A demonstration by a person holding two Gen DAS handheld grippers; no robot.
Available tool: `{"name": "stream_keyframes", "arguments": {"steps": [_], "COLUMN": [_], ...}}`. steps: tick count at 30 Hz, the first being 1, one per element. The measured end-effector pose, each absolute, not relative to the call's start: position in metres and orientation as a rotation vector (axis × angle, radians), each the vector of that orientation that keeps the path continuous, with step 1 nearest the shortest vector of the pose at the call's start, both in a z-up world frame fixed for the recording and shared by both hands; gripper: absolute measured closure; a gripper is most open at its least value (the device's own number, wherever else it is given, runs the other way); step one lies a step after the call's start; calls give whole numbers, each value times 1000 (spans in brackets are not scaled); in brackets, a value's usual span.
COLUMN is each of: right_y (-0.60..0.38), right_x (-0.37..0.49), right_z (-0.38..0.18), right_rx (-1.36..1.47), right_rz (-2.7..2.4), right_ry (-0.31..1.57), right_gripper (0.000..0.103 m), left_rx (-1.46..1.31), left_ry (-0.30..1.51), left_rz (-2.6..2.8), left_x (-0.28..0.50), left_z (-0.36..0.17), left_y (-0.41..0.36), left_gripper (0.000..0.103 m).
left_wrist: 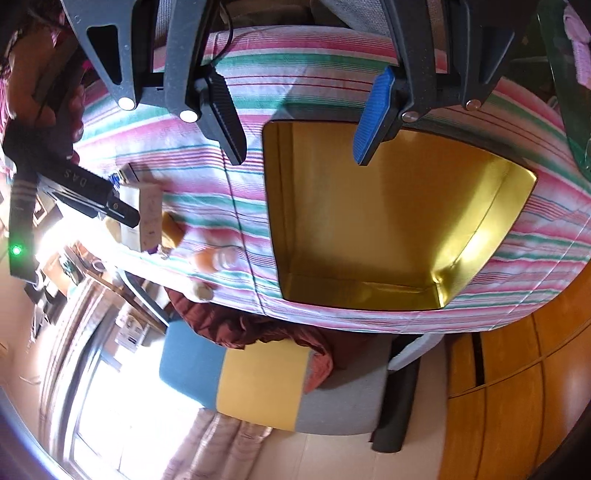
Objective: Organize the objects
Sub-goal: 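Move the right tool to the blue Tempo tissue pack and grasp it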
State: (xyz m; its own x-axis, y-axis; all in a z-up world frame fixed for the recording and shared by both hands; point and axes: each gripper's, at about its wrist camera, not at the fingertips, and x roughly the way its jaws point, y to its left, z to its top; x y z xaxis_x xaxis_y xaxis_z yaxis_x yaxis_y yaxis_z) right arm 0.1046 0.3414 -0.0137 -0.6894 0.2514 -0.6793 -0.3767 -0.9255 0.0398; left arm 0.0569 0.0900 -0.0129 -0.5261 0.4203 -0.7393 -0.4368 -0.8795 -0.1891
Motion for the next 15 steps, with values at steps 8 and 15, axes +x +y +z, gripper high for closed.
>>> {"name": "stream_keyframes", "arguments": {"steps": [8, 15], "right_y": [395, 350], "right_x": [95, 70], "right_z": [-30, -37], "right_rx": [-1045, -1154], "right_rz": [2616, 2842], "right_ry": [406, 394], "right_gripper": [0, 0], "left_rx": [-1199, -1184], "left_ry": [-26, -73], "left_rz": [2284, 2272], "left_x": [56, 56], "left_z": [-22, -17], "left_y": [104, 107], "left_gripper": [42, 42]}}
